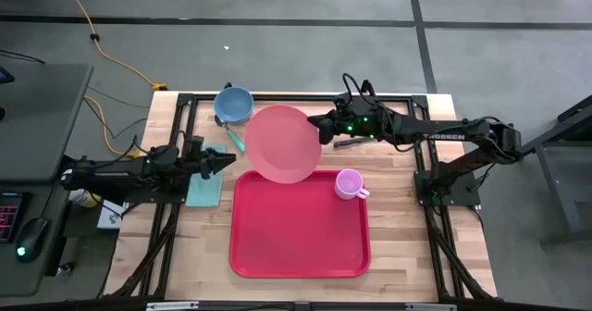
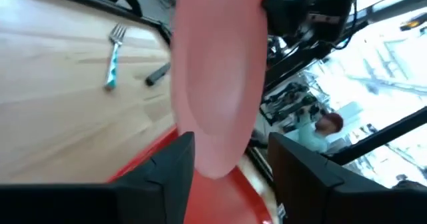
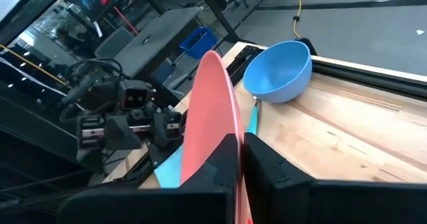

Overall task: Set up tray
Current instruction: Put the pink plate on the red serving tray to the bottom left of the purple mug

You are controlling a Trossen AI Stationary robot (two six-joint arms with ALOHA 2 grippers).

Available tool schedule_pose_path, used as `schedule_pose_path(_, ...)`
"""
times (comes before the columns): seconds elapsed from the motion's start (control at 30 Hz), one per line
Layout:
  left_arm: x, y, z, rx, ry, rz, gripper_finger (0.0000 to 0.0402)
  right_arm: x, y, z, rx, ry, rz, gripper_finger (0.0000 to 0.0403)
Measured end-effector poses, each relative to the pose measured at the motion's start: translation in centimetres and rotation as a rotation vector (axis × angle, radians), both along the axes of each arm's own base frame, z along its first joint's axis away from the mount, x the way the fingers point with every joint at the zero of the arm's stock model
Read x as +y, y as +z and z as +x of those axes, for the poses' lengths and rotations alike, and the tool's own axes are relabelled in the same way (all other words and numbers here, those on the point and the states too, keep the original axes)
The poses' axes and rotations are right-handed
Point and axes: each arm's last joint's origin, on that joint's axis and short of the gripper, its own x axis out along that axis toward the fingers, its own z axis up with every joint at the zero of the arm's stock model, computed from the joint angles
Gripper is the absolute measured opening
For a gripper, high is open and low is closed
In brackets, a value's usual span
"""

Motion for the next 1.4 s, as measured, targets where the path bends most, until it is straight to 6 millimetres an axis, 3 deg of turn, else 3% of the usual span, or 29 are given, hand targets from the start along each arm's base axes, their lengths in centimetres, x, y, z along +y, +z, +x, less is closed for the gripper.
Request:
schedule_pose_path(0.6,0.2,0.0,1.3,-0.02,0.036,-0.032,0.0238,0.3,0.5,0.2,-0.054,0.065,-0.024,0.0)
schedule_pose_path(1.03,0.3,-0.1,3.3,0.002,0.038,-0.018,0.0239,0.4,0.6,0.2,-0.058,0.086,-0.021,0.0)
schedule_pose_path(1.2,0.4,0.9,4.5,0.001,0.039,0.044,0.0238,0.4,0.7,0.3,-0.074,0.09,-0.025,0.0)
schedule_pose_path(1.3,0.4,1.0,4.9,0.006,0.049,0.058,0.022,0.4,0.8,0.3,-0.084,0.092,-0.027,0.0)
schedule_pose_path(1.4,0.5,1.1,5.3,0.018,0.057,0.08,0.0161,0.4,0.8,0.3,-0.086,0.097,-0.027,0.0)
